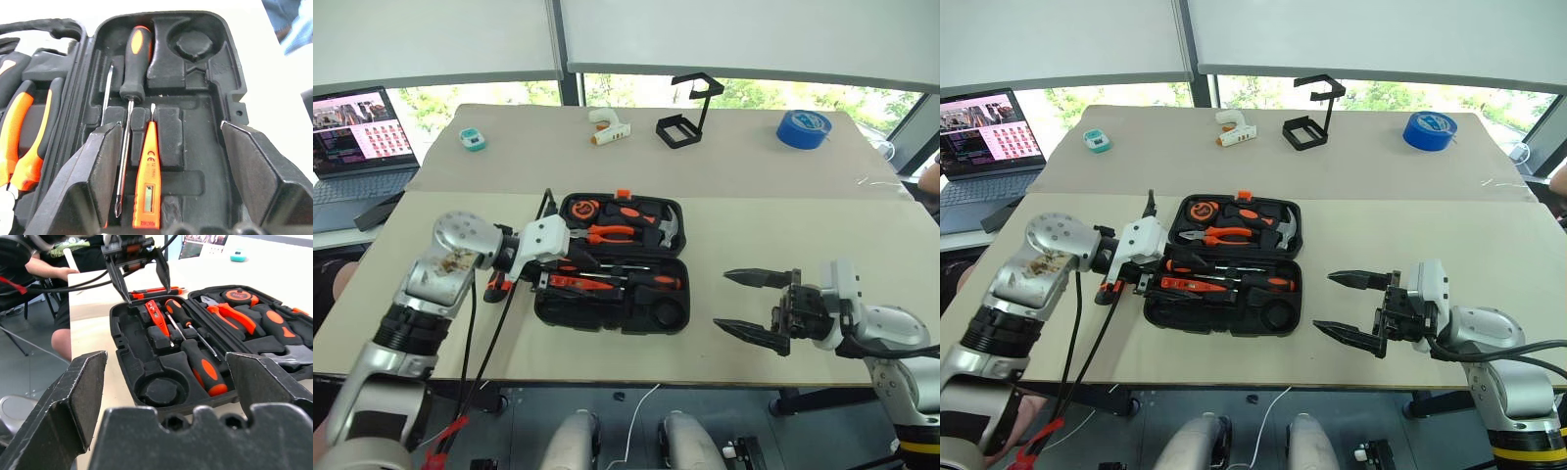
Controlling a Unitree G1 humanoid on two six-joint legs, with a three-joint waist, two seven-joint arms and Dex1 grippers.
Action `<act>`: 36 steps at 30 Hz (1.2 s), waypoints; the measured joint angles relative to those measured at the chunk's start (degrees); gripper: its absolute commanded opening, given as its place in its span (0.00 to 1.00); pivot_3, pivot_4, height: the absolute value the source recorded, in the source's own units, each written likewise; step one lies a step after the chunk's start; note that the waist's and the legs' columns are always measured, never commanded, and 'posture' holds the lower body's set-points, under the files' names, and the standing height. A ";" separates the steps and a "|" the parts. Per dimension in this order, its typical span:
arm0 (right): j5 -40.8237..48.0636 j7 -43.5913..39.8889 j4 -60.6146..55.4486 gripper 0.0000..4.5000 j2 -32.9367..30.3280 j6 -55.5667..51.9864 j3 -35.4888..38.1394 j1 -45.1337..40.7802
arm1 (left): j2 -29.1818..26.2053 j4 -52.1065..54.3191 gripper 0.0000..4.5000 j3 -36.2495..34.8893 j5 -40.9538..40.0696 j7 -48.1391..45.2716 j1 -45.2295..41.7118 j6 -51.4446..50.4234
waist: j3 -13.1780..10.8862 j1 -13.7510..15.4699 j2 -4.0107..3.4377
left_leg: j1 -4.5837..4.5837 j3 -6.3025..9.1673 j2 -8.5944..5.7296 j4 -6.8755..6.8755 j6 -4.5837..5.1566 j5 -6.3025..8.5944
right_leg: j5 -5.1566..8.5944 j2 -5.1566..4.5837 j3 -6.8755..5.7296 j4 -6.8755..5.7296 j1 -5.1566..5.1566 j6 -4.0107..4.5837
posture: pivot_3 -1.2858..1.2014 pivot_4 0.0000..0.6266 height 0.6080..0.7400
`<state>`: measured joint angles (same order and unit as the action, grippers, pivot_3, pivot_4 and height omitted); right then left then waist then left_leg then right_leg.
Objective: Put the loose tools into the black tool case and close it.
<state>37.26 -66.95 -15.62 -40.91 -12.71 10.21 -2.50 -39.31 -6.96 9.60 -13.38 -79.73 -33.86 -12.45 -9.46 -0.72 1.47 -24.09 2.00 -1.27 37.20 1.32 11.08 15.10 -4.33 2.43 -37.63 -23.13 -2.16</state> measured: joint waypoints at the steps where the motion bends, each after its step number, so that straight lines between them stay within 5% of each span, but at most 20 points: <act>1: 0.00 0.09 0.00 1.00 0.22 0.00 -0.03 -0.19 | 0.92 -1.13 0.34 -0.62 -0.36 0.38 0.77 1.47 | 0.00 0.01 0.00 | 0.00 -0.01 -0.01 0.03 0.00 0.00 | 0.00 -0.02 0.01 -0.01 0.00 0.00 | 0.52 0.24 1.00; 5: 0.02 1.20 0.00 1.00 3.03 1.06 0.02 -1.22 | 2.87 -5.32 0.01 -3.15 -1.25 1.77 2.24 8.06 | 0.00 0.04 0.00 | -0.01 0.00 -0.02 0.06 0.00 0.00 | 0.00 -0.03 0.01 -0.02 0.01 0.00 | 0.52 0.24 1.00; 19: 0.10 2.19 -0.04 1.00 3.66 1.15 0.40 -1.54 | 4.58 -12.39 0.01 -1.88 4.20 8.21 4.46 14.54 | 0.01 0.15 -0.01 | 0.05 0.00 -0.03 0.07 0.00 0.00 | 0.00 -0.04 0.02 -0.12 0.03 0.00 | 0.52 0.24 1.00; 31: 0.37 1.78 -0.28 1.00 3.67 1.44 0.51 -0.73 | 3.82 -6.39 0.01 -2.71 3.60 12.17 7.73 6.21 | 0.05 -0.05 -0.06 | 0.93 -0.01 0.01 -0.17 -0.01 0.02 | 0.02 -0.05 0.04 0.11 0.86 -0.03 | 0.52 0.24 1.00; 36: -2.30 1.15 3.68 1.00 4.98 8.86 3.04 -0.36 | 6.68 3.11 0.33 -14.35 -3.99 20.95 18.30 4.87 | 0.03 -0.32 -0.03 | 0.81 -0.02 0.19 -0.24 -0.07 0.05 | 0.01 -0.04 0.07 0.11 0.65 0.00 | 0.52 0.24 1.00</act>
<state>34.96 -65.81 -11.94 -35.92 -3.85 13.25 -2.87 -32.62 -3.86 -4.75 -17.37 -58.78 -15.56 -7.58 -9.43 -1.04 1.44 -23.28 1.99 -1.08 36.96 1.25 11.14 15.11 -4.37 2.50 -37.53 -22.48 -2.16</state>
